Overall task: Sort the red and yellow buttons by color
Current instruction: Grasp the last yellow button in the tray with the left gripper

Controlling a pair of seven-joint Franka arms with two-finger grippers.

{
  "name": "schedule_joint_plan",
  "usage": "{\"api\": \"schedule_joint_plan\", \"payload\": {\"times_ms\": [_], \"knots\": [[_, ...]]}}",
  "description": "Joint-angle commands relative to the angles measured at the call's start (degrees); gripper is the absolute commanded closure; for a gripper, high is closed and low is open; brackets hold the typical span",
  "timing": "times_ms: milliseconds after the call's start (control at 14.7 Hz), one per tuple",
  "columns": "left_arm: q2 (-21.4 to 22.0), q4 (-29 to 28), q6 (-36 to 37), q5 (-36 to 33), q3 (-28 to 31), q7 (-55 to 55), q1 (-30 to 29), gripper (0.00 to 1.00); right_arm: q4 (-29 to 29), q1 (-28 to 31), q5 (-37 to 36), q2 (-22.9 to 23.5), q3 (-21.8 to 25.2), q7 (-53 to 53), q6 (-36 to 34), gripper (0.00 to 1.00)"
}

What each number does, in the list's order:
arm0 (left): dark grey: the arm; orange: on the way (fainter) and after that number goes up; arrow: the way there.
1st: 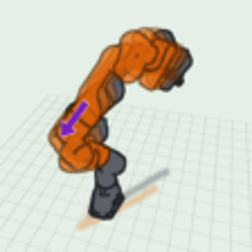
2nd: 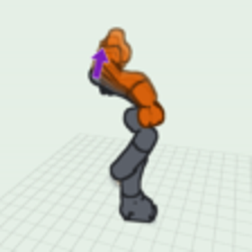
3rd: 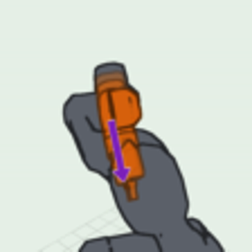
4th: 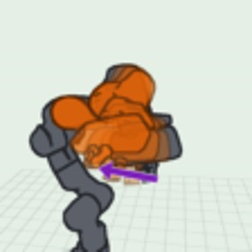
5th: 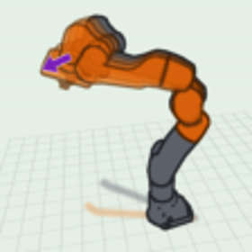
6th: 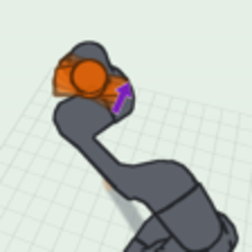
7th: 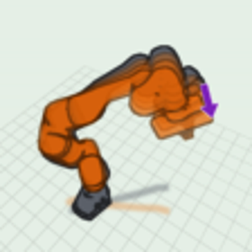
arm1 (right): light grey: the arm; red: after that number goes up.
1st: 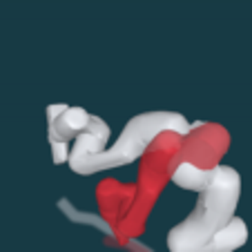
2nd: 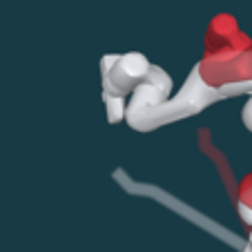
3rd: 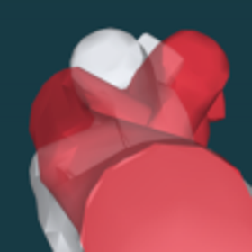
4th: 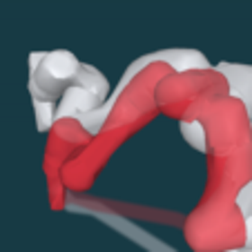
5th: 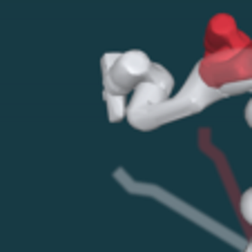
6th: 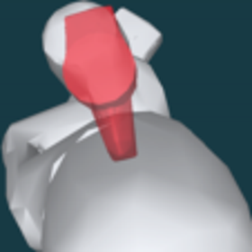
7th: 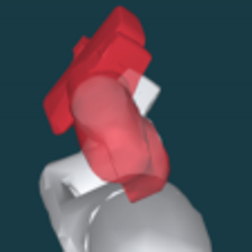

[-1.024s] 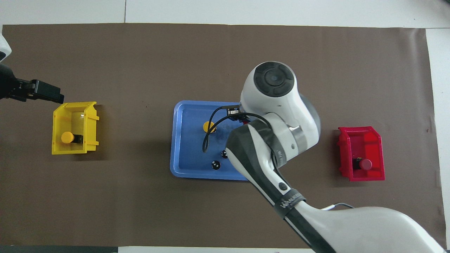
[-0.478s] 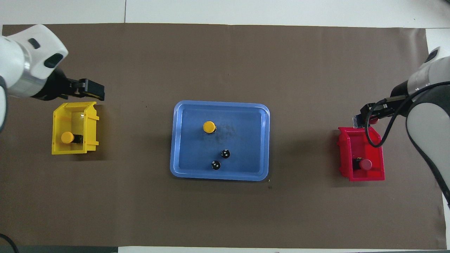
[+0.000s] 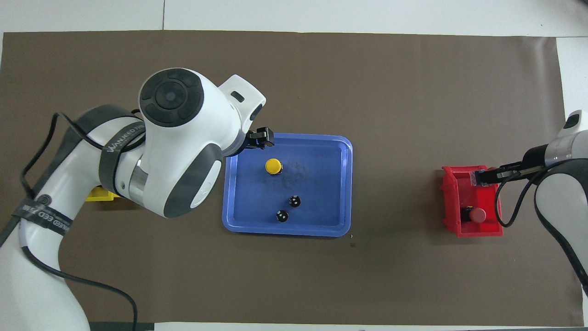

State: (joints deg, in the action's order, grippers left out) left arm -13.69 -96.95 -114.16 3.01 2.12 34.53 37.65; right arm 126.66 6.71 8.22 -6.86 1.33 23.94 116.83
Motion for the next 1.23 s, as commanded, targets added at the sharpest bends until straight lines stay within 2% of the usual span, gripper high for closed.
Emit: {"api": "schedule_joint_plan", "payload": {"times_ms": [0, 341, 546, 751, 887, 956, 1024, 1092, 1160], "knots": [[-2.1, -1.3, -4.0, 0.0, 1.1, 2.8, 2.3, 0.08, 4.5, 0.9, 1.4, -2.7, -0.4, 2.4, 3.0, 0.77], [-6.9, -2.8, -9.2, -2.6, 1.1, 7.4, 4.4, 0.1, 7.7, 1.0, 2.2, -2.5, -0.4, 3.1, 8.0, 0.77], [-6.9, -4.7, -10.1, -2.6, 1.1, 8.6, 5.4, 0.12, 10.3, 1.0, 3.7, -2.4, -0.4, 3.9, 10.8, 0.77], [-6.7, -5.3, -9.9, -2.6, 1.1, 8.7, 5.7, 0.17, 11.3, 0.9, 3.8, -2.3, -0.4, 3.9, 11.4, 0.77], [-6.6, -5.4, -9.2, -2.6, 1.1, 9.7, 5.8, 0.24, 11.5, 0.9, 3.7, -2.3, -0.4, 4.0, 12.4, 0.77], [-6.6, -5.4, -9.2, -2.6, 1.1, 9.9, 6.0, 0.33, 11.7, 1.0, 3.8, -2.2, -0.4, 4.0, 13.1, 0.77], [-6.5, -5.4, -9.1, -2.6, 1.1, 9.9, 6.1, 0.51, 11.8, 1.5, 3.8, -1.1, -0.4, 4.1, 13.3, 0.77], [-6.6, -5.4, -9.2, -2.6, 1.1, 9.8, 6.0, 0.76, 11.9, 1.7, 3.8, -0.6, -0.4, 4.1, 13.5, 0.77], [-6.6, -5.4, -9.3, -2.6, 1.1, 9.9, 5.8, 0.87, 12.1, 1.7, 3.8, -0.6, -0.4, 4.0, 13.6, 0.77]]}}
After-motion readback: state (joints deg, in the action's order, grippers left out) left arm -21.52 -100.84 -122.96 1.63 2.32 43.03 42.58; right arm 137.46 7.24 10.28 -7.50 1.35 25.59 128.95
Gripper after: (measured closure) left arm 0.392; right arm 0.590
